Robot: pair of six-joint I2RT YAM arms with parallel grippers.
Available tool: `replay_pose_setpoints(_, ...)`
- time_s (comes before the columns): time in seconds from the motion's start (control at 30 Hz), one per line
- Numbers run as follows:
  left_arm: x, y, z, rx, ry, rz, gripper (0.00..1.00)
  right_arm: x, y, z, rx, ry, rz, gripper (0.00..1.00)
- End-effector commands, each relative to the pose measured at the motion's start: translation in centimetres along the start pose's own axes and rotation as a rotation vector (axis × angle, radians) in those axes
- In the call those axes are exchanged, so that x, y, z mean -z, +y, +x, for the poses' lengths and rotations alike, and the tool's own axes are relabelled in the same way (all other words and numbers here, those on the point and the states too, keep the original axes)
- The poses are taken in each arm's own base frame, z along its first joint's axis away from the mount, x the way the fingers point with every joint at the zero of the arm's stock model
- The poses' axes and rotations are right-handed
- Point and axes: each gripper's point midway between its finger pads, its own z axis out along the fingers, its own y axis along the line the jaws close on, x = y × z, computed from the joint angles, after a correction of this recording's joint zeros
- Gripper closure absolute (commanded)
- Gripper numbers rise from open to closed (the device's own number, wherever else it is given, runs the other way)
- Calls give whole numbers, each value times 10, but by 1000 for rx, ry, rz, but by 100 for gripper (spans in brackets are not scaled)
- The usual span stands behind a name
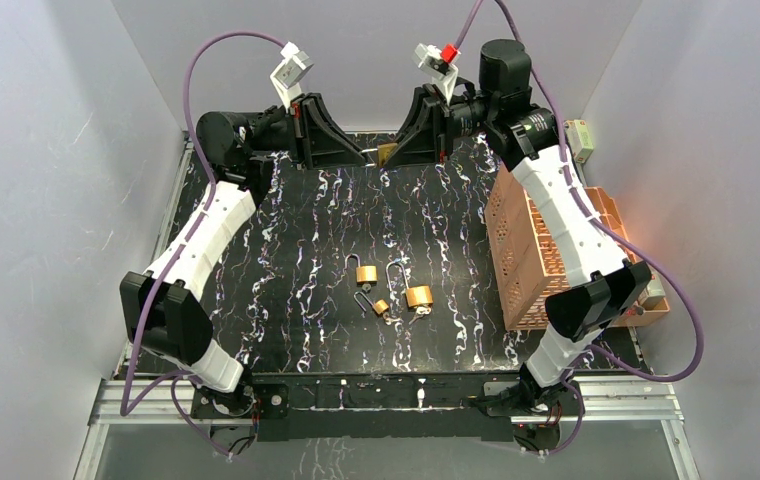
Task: Lock with the key
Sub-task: Lock the lock.
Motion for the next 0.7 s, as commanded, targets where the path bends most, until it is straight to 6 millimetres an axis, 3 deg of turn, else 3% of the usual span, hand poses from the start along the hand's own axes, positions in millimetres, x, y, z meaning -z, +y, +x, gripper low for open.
replay_pose_setpoints(0.0,10,-33,-2,-103,86,24,100,20,2,-13,56,-12,32,100)
replay_pose_setpoints(0.4,-11,-23,12,-60,50,64,100,12,-3,-28,97,-47,20,100)
replay_pose_setpoints(0.67,-22,-13,2,-57,-16,62,100,-15,-11,-32,125,-71,39,100)
